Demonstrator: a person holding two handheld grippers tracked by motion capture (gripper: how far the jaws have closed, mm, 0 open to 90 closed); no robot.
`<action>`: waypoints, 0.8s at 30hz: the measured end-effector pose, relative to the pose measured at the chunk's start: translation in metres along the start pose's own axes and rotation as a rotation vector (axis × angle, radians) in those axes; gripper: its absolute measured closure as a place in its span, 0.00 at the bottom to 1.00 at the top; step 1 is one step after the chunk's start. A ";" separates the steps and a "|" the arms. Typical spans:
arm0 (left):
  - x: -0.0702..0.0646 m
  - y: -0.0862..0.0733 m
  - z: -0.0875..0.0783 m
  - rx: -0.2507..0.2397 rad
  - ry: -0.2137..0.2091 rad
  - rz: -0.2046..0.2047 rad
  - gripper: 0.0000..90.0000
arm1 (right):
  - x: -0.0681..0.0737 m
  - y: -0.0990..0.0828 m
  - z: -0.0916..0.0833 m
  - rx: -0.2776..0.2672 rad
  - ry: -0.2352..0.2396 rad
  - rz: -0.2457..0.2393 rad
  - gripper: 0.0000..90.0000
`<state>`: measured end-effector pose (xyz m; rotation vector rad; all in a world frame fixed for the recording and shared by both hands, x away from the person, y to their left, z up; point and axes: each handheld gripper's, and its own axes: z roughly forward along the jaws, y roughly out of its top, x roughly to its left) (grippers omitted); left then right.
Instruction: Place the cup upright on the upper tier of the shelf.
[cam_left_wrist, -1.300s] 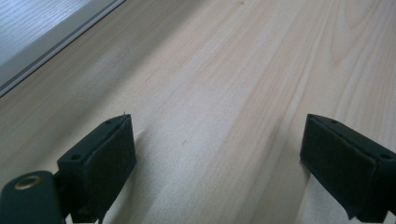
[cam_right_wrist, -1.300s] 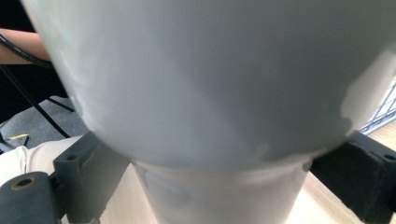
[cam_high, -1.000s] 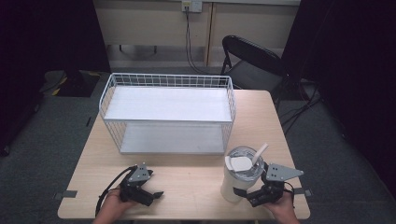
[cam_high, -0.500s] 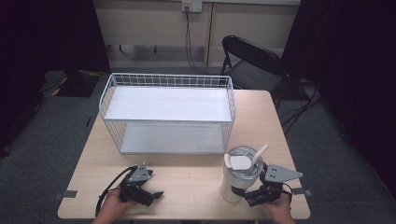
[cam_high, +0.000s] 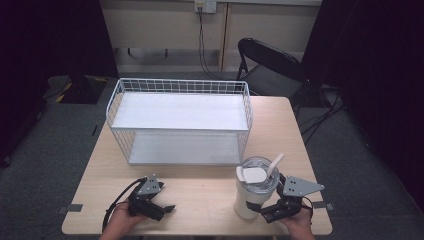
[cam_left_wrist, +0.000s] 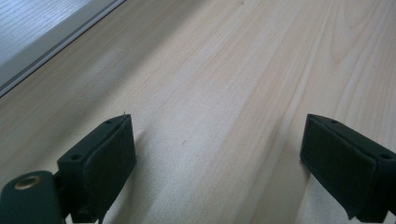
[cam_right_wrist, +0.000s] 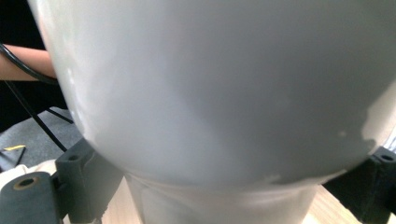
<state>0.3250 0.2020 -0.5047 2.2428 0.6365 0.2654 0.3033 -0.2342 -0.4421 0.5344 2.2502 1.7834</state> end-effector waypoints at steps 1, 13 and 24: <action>0.000 0.000 0.000 -0.001 -0.001 -0.001 0.11 | 0.000 0.001 0.000 -0.007 0.003 0.003 0.10; 0.000 0.000 0.000 -0.001 -0.001 -0.002 0.11 | -0.013 0.028 0.002 -0.040 -0.012 0.023 0.10; 0.000 0.000 0.000 -0.001 -0.001 -0.002 0.11 | -0.018 0.058 0.013 -0.041 0.009 0.024 0.10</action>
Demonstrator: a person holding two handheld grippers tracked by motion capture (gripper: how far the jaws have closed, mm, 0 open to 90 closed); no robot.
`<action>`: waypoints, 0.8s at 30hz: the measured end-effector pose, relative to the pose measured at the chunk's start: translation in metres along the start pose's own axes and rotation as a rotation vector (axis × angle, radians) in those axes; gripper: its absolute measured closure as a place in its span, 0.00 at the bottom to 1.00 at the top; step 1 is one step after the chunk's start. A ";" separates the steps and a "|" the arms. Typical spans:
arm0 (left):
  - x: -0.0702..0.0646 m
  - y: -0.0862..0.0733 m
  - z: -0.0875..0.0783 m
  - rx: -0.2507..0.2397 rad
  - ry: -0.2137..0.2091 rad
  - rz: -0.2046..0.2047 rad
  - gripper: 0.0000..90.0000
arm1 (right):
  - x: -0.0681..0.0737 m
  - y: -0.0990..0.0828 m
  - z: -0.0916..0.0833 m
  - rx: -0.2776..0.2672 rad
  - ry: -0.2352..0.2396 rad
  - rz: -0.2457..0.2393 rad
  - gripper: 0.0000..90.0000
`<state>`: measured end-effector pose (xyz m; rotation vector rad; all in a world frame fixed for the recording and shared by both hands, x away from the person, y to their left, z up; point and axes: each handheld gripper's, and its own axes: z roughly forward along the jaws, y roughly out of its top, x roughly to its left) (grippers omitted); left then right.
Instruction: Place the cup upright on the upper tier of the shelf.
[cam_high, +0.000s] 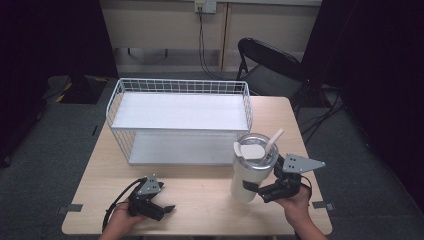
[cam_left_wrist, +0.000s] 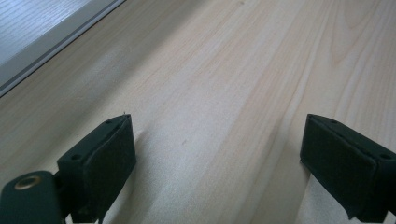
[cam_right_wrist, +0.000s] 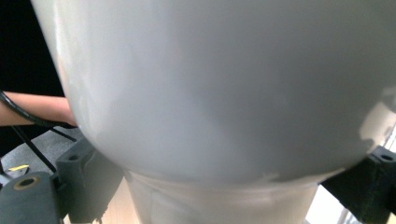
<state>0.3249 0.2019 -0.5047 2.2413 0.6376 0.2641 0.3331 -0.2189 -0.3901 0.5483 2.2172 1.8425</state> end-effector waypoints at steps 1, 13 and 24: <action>0.000 0.000 0.000 -0.001 0.000 0.000 0.11 | -0.001 0.006 0.003 -0.006 0.004 -0.001 0.10; 0.000 0.000 0.000 0.000 0.000 0.000 0.11 | -0.005 0.037 0.016 -0.005 0.009 -0.014 0.10; 0.000 0.000 0.000 0.000 0.000 0.000 0.11 | -0.007 0.058 0.025 -0.010 0.022 -0.005 0.10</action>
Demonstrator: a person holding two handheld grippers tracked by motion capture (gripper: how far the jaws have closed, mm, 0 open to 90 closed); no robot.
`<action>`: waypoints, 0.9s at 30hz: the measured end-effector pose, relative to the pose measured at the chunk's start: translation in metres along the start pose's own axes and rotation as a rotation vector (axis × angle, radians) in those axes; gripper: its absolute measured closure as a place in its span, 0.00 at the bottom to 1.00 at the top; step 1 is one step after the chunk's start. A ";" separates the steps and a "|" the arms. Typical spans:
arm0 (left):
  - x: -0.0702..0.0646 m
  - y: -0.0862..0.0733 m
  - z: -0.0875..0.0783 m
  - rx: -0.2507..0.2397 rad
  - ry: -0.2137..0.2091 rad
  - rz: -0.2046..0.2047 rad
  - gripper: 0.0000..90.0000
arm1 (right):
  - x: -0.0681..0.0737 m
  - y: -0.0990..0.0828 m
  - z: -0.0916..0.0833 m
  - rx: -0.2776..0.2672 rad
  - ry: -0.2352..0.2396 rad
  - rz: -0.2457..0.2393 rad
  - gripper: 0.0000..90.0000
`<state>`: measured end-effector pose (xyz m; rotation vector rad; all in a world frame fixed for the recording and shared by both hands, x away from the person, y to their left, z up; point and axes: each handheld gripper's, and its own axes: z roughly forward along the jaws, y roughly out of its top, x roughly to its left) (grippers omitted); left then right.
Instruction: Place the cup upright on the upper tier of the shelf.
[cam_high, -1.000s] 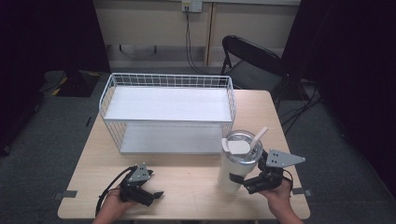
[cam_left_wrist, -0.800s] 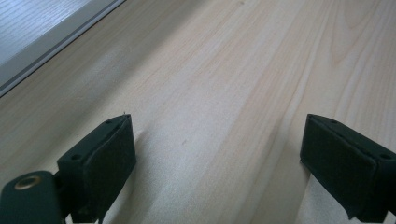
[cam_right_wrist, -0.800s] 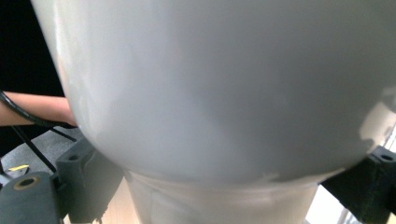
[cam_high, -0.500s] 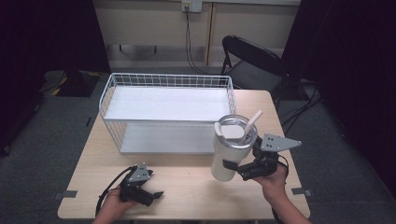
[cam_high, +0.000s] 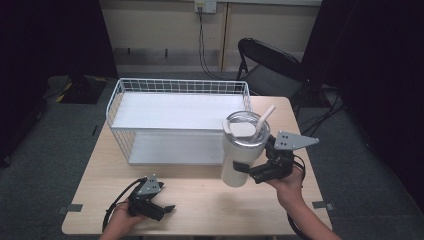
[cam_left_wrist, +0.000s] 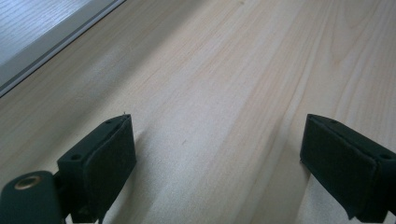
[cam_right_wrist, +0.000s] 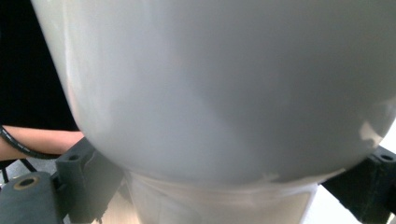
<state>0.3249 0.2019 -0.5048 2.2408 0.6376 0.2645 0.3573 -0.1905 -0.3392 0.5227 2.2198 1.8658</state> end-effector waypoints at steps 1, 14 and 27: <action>0.000 0.000 0.000 0.000 0.000 0.000 0.11 | 0.000 0.004 0.002 0.004 0.002 -0.004 0.10; 0.000 0.000 0.000 0.000 0.000 0.000 0.11 | -0.003 0.027 0.012 0.002 0.008 -0.010 0.10; 0.000 0.000 0.000 0.000 0.000 0.000 0.11 | -0.002 0.048 0.023 0.008 0.025 0.002 0.10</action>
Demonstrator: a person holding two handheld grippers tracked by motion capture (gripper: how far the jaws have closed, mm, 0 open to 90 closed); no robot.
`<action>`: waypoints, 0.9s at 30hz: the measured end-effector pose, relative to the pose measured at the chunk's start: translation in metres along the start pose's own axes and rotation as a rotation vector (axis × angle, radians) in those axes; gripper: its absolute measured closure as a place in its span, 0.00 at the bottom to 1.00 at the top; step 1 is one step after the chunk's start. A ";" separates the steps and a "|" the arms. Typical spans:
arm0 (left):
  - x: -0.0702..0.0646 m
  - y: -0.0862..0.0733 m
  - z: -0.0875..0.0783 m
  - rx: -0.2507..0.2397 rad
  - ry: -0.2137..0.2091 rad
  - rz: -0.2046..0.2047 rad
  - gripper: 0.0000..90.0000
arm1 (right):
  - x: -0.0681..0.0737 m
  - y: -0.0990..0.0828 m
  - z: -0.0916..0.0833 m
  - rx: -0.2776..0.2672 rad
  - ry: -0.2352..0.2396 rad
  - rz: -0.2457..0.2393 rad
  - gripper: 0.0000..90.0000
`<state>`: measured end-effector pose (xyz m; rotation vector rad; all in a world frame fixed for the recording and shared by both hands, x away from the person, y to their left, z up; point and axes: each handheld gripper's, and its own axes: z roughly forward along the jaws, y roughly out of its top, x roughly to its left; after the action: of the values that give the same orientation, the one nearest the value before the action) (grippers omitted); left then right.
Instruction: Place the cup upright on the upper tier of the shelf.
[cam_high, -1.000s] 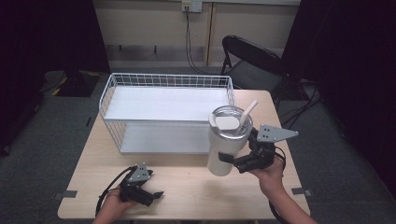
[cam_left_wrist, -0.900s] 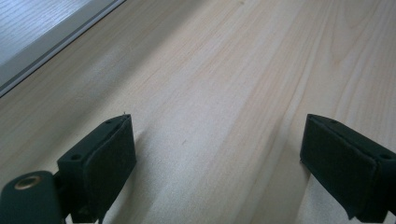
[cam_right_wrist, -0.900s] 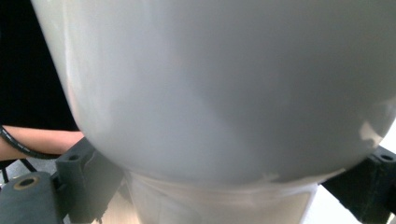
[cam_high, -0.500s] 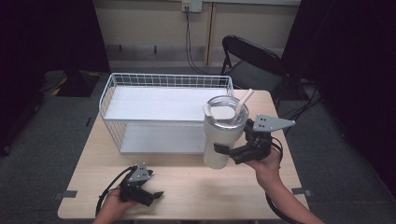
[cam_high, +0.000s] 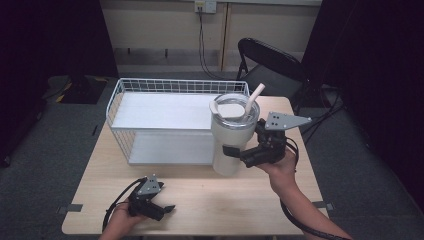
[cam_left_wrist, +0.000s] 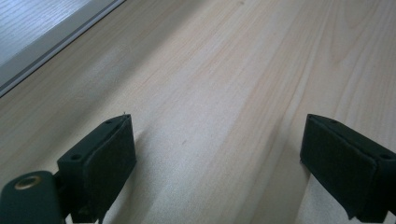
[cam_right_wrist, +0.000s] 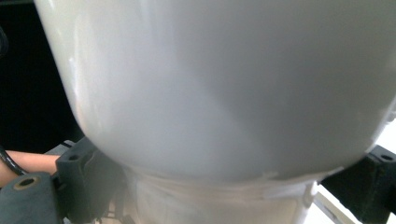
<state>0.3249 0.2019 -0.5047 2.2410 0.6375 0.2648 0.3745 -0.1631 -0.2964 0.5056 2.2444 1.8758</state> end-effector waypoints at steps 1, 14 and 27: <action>0.000 0.000 0.000 0.000 0.000 0.000 0.11 | 0.000 0.002 0.001 0.001 0.003 0.000 0.10; 0.000 0.000 0.000 0.000 0.000 0.000 0.11 | 0.001 0.029 0.014 0.010 0.016 0.000 0.10; 0.000 0.000 0.000 -0.001 0.004 0.005 0.11 | -0.001 0.055 0.021 0.014 0.012 0.019 0.10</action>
<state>0.3250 0.2021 -0.5046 2.2420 0.6344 0.2716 0.3910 -0.1364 -0.2472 0.5210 2.2695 1.8786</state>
